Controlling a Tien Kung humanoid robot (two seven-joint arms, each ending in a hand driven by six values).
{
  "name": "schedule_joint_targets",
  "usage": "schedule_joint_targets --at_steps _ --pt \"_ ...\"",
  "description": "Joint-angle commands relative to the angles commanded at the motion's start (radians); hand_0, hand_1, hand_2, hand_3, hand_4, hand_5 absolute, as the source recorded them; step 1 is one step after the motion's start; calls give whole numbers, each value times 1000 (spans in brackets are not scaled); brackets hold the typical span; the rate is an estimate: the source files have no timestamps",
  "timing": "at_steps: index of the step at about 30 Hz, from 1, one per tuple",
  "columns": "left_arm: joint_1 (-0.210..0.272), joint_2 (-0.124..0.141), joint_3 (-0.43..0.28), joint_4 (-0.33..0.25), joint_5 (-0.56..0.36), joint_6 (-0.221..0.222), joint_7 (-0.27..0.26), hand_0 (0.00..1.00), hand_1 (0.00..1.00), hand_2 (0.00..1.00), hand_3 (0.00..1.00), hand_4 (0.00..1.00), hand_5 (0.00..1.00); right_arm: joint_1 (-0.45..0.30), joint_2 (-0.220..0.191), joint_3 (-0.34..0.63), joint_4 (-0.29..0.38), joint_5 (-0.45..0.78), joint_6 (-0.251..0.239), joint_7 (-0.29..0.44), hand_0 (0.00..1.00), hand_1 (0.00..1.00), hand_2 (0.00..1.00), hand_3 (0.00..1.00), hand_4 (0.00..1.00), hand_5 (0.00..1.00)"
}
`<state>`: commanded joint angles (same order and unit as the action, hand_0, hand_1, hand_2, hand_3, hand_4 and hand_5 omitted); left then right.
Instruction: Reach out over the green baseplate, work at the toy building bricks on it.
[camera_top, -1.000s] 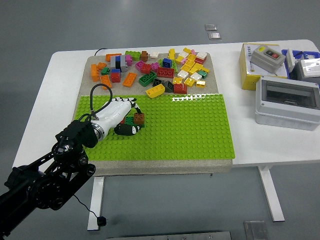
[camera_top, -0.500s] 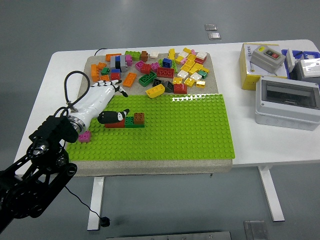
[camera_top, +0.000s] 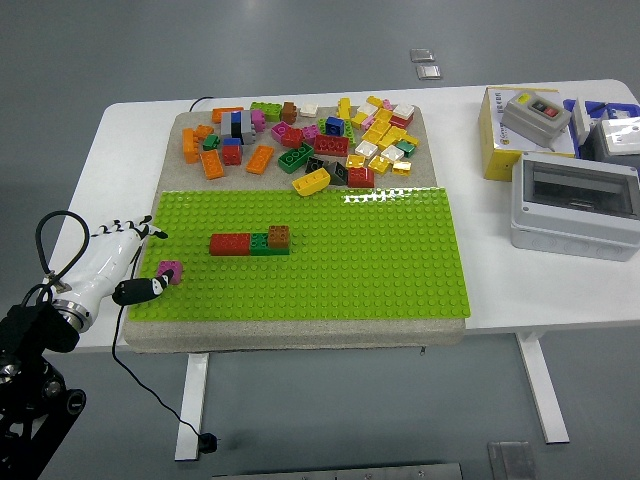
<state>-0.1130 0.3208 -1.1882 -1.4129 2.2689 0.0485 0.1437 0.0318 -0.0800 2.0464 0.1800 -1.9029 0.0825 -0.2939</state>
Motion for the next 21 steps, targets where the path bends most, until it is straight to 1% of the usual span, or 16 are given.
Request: schedule_joint_targets --at_steps 1,6,7,10,17,21 --pt "1 1 1 3 0 0 -9 998 954 987 826 630 150 0 0 5 0 -5 0 0 697 610 568 691 372 878" --pt "-6 12 10 7 0 -3 -27 998 954 987 826 630 150 0 1 17 0 -15 0 1 697 610 568 691 372 878" --pt "-8 12 11 9 0 -1 -29 998 956 991 821 610 130 1 1 18 0 -17 0 1 697 610 571 690 372 880" --pt "-14 10 12 18 0 2 -33 998 956 991 821 610 130 1 1 19 0 -18 0 1 697 610 571 690 372 880" --pt "-30 6 23 74 0 3 -38 998 956 992 817 612 131 2 1 20 0 -17 1 2 698 610 571 691 373 881" --pt "-33 4 25 94 0 0 -38 998 956 997 815 611 130 2 2 21 0 -18 2 2 697 611 571 691 372 883"
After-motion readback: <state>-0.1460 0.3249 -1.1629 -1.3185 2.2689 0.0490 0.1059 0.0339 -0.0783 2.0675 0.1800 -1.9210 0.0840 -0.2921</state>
